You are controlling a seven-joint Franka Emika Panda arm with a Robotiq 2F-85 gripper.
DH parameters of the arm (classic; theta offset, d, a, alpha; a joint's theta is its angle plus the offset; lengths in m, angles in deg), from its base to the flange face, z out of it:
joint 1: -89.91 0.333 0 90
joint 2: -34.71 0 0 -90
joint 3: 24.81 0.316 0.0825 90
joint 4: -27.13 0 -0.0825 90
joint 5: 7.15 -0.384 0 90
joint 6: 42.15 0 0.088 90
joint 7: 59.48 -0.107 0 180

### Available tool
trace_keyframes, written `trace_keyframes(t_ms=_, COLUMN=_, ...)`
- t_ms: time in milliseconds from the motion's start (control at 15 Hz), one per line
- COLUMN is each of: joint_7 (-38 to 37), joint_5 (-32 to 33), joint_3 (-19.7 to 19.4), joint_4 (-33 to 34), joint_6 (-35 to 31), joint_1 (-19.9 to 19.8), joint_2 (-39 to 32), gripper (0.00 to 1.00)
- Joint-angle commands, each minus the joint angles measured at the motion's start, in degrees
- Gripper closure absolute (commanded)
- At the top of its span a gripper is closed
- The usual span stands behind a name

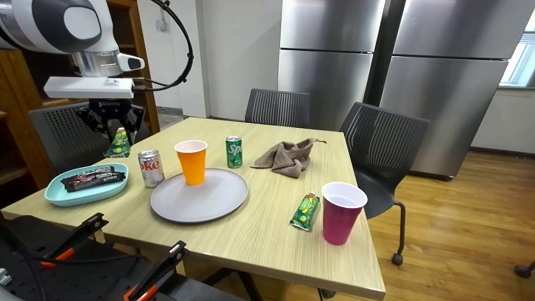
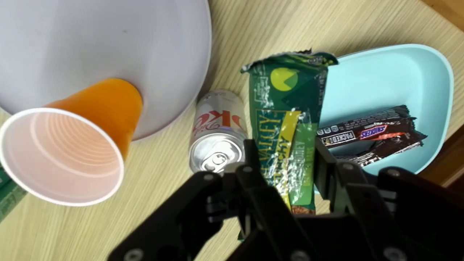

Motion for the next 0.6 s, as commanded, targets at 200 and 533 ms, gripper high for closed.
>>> trace_keyframes(t_ms=200, joint_7=-2.4, joint_5=-1.8, joint_3=3.6, joint_4=0.0, joint_6=2.8, joint_1=3.0, joint_2=0.1, gripper=0.87)
trace_keyframes(t_ms=533, joint_7=-4.1, joint_5=-2.0, joint_3=6.2, joint_4=0.0, joint_6=2.4, joint_1=4.6, joint_2=-1.6, gripper=0.87)
